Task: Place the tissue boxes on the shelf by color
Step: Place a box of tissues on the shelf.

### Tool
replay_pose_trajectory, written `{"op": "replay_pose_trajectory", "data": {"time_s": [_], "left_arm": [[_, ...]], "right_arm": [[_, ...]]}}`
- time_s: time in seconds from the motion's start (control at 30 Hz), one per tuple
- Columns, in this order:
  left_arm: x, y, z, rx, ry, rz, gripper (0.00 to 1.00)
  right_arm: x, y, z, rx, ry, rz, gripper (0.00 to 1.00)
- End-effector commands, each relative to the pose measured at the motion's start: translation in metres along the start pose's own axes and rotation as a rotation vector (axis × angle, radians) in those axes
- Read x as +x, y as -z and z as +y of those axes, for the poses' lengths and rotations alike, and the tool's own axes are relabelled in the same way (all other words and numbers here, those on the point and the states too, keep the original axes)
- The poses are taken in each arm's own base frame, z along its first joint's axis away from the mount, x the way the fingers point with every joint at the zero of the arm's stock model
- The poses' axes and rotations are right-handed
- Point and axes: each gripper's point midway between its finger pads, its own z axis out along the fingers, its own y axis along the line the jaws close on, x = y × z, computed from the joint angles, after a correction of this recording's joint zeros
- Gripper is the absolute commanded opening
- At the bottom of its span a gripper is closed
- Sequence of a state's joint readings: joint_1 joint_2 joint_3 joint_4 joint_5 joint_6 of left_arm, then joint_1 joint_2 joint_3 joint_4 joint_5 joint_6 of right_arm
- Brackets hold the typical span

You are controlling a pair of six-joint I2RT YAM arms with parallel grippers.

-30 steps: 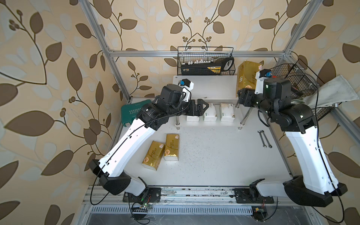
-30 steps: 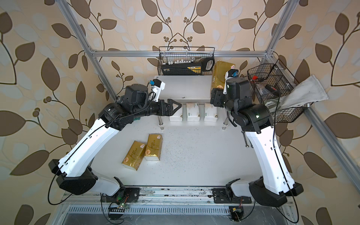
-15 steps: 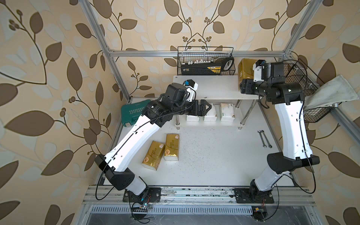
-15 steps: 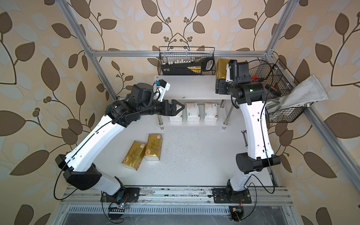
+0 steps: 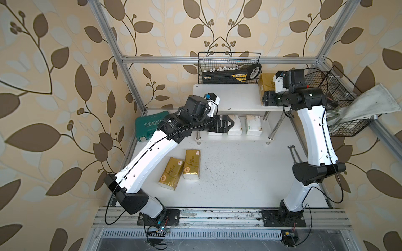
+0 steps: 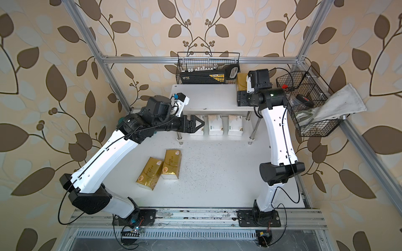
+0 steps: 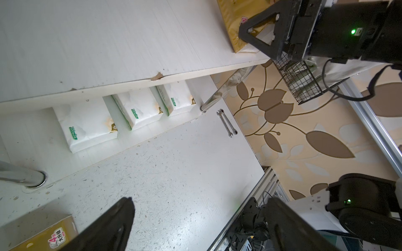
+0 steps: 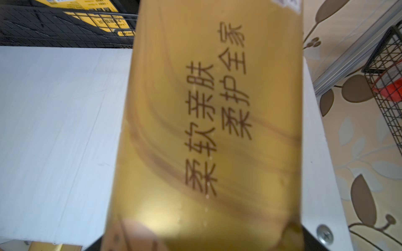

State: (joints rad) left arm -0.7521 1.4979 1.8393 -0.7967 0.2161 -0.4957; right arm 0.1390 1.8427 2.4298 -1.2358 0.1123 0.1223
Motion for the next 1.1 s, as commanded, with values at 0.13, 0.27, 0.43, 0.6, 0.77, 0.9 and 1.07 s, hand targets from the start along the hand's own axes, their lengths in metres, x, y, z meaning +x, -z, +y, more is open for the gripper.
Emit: {"op": "replay_pose_trajectory", "data": {"time_s": [0.13, 0.27, 0.43, 0.6, 0.77, 0.9, 1.07], "left_arm": [[-0.004, 0.017, -0.008, 0.031, -0.006, -0.038, 0.99], [-0.006, 0.016, -0.009, 0.034, -0.002, -0.043, 0.99], [-0.006, 0.013, -0.009, 0.037, 0.010, -0.041, 0.99], [-0.005, 0.011, -0.007, 0.035, 0.022, -0.040, 0.99], [-0.004, 0.009, -0.005, 0.032, 0.033, -0.043, 0.99], [-0.003, 0.008, -0.002, 0.020, 0.041, -0.045, 0.99], [-0.001, 0.021, 0.001, 0.004, 0.043, -0.079, 0.99]], "right_arm": [[-0.008, -0.004, -0.007, 0.039, 0.025, -0.021, 0.88], [-0.010, -0.001, -0.006, 0.036, 0.026, -0.032, 0.97], [-0.012, 0.008, -0.003, 0.010, 0.013, -0.058, 0.99], [-0.014, 0.024, -0.004, 0.002, 0.005, -0.092, 0.99], [-0.014, 0.040, -0.006, 0.002, 0.000, -0.118, 0.99], [-0.012, 0.056, -0.004, -0.024, -0.018, -0.147, 0.99], [-0.005, 0.087, 0.008, -0.129, -0.061, -0.191, 0.99]]}}
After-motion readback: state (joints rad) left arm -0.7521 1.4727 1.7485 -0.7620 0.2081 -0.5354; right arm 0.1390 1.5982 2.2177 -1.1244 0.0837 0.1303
